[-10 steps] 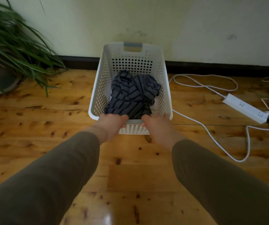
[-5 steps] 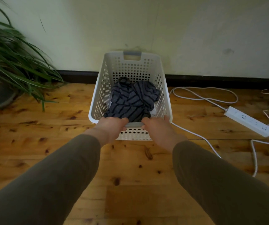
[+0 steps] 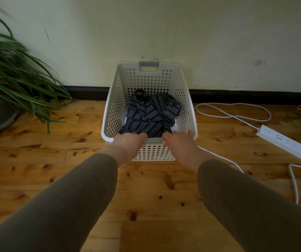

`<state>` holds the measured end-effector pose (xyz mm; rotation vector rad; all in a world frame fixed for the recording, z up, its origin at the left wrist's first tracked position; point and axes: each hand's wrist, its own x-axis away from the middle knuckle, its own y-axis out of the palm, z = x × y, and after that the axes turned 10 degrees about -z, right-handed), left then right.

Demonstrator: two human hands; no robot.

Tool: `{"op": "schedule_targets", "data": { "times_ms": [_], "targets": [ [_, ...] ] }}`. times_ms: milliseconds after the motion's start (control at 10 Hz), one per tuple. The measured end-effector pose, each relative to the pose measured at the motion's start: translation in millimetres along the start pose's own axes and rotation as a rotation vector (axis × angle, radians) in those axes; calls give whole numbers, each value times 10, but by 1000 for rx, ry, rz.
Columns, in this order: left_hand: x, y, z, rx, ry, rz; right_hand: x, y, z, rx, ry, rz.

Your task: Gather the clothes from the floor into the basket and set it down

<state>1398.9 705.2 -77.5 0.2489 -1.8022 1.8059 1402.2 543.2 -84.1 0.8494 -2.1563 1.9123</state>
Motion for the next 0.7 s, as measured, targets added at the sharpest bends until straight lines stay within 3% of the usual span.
{"op": "schedule_targets", "data": {
  "times_ms": [300, 400, 700],
  "targets": [
    [140, 58, 162, -45, -161, -8, 213, 104, -145, -9, 152, 78],
    [277, 72, 190, -36, -142, 63, 393, 104, -207, -91, 155, 105],
    [866, -235, 351, 17, -65, 57, 1043, -176, -247, -159, 132, -2]
  ]
}}
